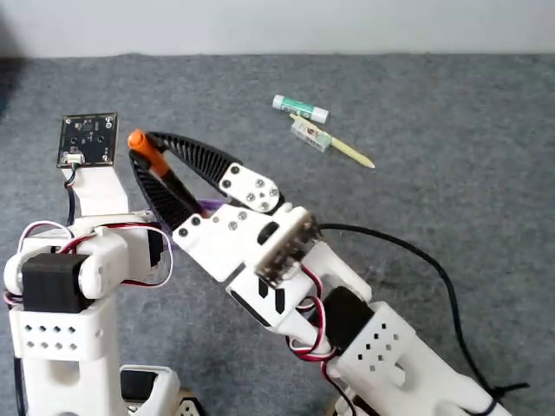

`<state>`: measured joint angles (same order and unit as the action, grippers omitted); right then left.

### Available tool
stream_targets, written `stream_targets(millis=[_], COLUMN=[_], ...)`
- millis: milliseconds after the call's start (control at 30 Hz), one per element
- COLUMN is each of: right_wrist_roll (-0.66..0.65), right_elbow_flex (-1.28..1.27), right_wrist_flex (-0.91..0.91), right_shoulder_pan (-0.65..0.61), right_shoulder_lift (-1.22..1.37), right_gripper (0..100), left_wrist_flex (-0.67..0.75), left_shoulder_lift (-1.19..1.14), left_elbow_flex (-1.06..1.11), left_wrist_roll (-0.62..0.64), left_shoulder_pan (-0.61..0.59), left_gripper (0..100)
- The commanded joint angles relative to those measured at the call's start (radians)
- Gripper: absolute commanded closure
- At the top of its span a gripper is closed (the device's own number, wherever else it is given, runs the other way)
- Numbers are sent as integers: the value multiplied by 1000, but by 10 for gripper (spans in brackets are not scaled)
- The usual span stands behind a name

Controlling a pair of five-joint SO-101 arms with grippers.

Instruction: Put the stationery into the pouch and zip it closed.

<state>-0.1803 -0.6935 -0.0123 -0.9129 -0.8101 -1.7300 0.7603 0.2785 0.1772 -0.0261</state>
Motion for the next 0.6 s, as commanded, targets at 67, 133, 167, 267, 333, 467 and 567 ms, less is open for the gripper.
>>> stream_targets(millis=[67, 133, 167, 267, 333, 467, 567], right_wrist_roll=[-15, -14, -14, -14, -14, -9, 72], right_elbow_flex=[-37, -38, -38, -32, -21, 38, 133], right_wrist_flex=[79, 128, 142, 168, 174, 255, 420], right_shoulder_pan=[-2, -2, -2, 4, 27, 90, 186], right_shoulder_lift=[-76, -91, -97, -111, -127, -140, -128], right_gripper=[966, 920, 897, 860, 868, 893, 927], left_wrist_flex=[-2, -2, -2, -2, -2, -2, -5], left_shoulder_lift=[-5, -8, -8, -8, -8, -8, -2], left_elbow_flex=[-30, -30, -30, -30, -30, -30, -30], left_wrist_roll=[12, 12, 12, 12, 12, 12, 12], left_shoulder_pan=[-2, -2, -2, -2, -2, -2, -2], left_gripper=[988, 988, 988, 988, 988, 988, 988])
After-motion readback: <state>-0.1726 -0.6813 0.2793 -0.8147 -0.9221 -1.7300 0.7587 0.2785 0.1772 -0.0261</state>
